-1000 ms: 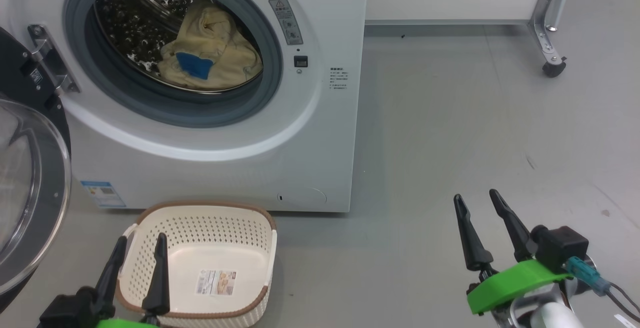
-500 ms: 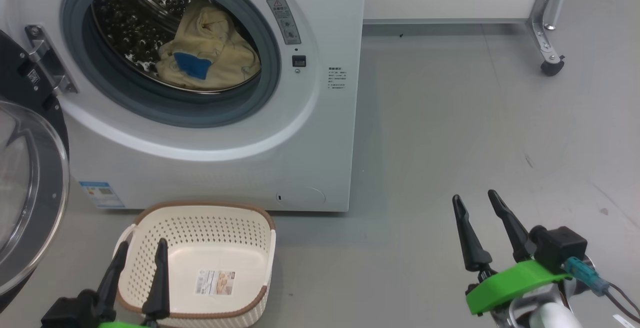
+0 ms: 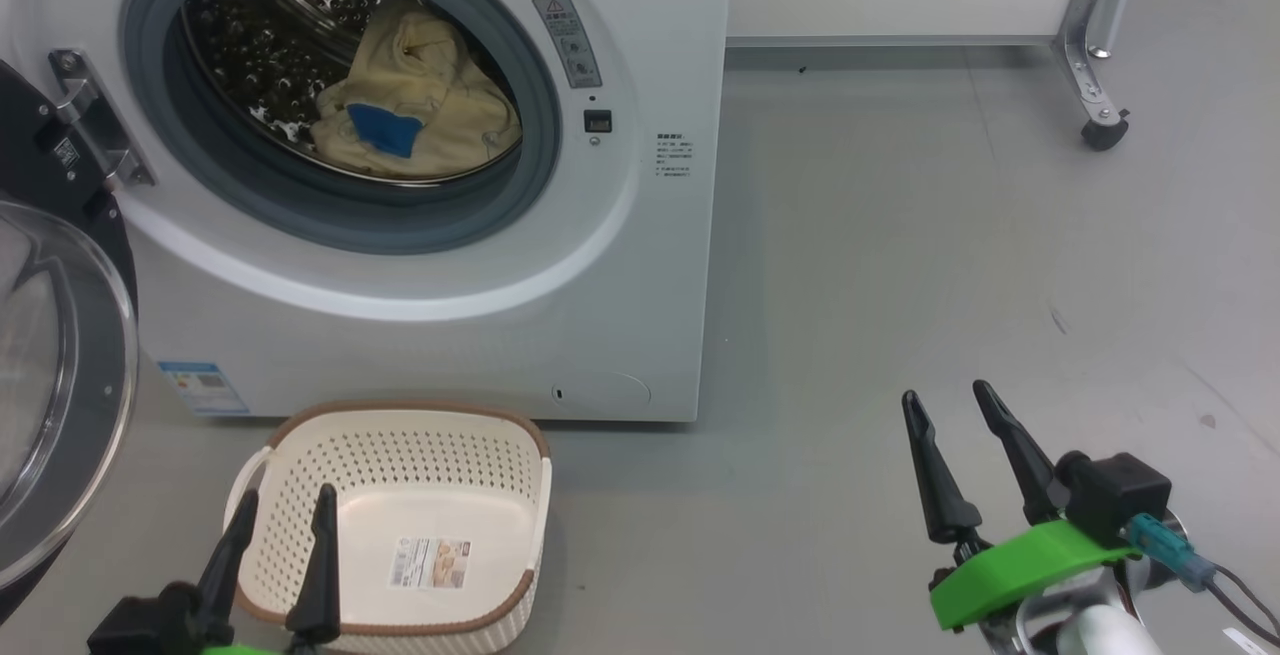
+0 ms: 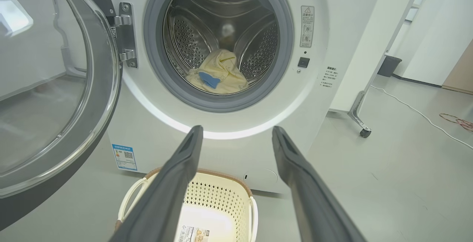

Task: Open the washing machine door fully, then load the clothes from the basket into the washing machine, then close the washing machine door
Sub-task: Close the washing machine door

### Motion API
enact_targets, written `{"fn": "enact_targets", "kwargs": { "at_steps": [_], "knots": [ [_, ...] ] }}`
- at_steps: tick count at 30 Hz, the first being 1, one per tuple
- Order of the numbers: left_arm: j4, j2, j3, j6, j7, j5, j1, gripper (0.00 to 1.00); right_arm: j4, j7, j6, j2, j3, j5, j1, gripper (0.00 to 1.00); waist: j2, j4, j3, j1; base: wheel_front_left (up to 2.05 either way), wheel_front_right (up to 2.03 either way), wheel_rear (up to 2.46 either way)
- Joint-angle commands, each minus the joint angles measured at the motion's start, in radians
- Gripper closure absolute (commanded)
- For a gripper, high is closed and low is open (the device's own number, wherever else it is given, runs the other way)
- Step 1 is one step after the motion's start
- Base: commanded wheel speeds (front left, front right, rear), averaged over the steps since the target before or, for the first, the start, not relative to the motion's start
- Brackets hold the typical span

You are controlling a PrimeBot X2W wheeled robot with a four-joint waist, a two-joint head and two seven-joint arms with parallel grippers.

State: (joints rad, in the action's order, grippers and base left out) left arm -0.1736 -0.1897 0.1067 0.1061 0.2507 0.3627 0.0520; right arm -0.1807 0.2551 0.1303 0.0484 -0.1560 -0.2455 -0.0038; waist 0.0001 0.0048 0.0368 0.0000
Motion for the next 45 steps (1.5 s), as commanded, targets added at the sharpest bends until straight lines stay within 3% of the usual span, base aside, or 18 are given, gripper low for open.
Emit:
{"fn": "enact_targets", "kwargs": {
  "at_steps": [1,10,30,45],
  "knots": [
    [0.025,-0.012,-0.037,0.005,0.011,0.004,-0.048,0.0,0.029,0.007,0.0,0.002,-0.019,-0.006,-0.04,0.0,-0.0001,0.001,0.0,0.0,-0.21,0.21,0.0],
    [0.029,-0.011,-0.047,0.008,0.011,0.019,-0.052,0.0,0.027,0.007,0.0,0.002,-0.012,-0.006,-0.038,0.0,-0.0001,0.006,-0.006,0.0,-0.89,0.89,0.0],
    [0.053,0.014,-0.093,0.007,0.011,-0.015,-0.047,0.0,0.019,0.007,0.0,0.002,-0.013,-0.002,-0.039,0.0,-0.0001,0.013,-0.008,0.0,-1.87,1.86,0.0],
    [0.049,0.028,-0.099,0.017,0.011,-0.034,-0.049,0.0,0.017,0.007,0.0,0.002,-0.013,-0.002,-0.041,0.0,-0.0001,0.011,-0.013,0.0,-0.36,0.36,0.0]
  ]
}}
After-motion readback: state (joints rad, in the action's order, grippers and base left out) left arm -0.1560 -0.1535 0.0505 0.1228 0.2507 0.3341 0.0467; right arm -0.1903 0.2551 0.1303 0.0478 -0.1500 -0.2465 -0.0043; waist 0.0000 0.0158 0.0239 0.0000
